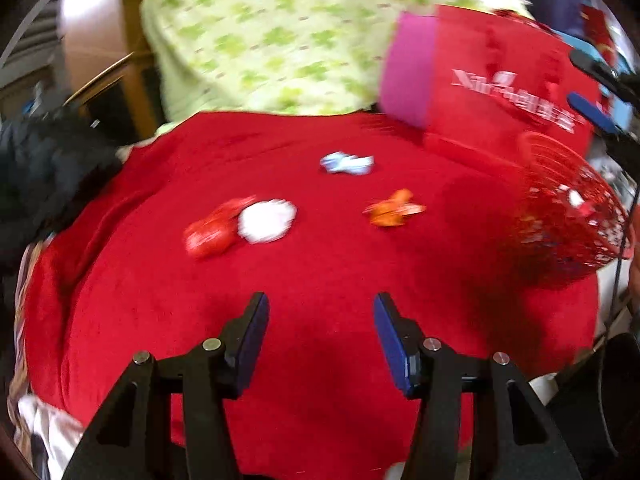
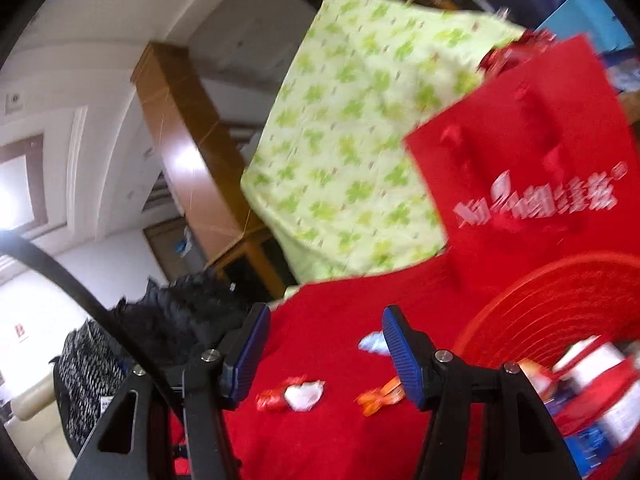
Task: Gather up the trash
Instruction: 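Move both tools back over the bed toward the red and white bags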
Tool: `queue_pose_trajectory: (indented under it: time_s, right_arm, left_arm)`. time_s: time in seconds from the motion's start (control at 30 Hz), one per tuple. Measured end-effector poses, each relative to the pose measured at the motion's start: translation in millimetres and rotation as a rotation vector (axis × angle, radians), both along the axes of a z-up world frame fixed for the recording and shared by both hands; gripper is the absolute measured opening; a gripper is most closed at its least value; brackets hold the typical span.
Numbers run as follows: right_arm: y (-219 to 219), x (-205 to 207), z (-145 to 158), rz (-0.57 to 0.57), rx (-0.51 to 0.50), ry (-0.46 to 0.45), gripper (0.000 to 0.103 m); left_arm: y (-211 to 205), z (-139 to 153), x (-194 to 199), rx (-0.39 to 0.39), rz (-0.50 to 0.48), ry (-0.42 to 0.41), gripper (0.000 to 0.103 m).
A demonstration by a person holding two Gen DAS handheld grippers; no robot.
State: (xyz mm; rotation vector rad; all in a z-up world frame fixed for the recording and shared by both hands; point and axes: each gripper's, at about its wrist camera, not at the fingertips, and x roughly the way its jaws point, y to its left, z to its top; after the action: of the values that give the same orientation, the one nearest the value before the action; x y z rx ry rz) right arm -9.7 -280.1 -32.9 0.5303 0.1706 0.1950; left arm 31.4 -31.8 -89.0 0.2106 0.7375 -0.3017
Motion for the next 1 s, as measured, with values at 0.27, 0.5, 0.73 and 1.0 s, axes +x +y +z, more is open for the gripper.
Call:
queue_pose_trajectory:
  time_s: [0.27, 0.5, 0.73, 1.0]
  right_arm:
    - [41, 78, -47, 0.084, 0.044, 0.271, 0.062]
    - [51, 130, -99, 0.076, 0.123, 0.477, 0.062]
    - [85, 171, -117, 0.178, 0.171, 0.538, 0.062]
    - [144, 251, -143, 0.286, 0.205, 0.660, 0.062]
  left_arm:
    - [57, -22, 22, -0.058, 0.112, 0.055, 0.055]
    - [93, -34, 51, -0.074, 0.181, 0.067, 0.055]
    - [129, -36, 85, -0.093, 0.241, 0.056, 0.055]
    - [150, -39, 106, -0.102, 0.241, 0.050, 0.055]
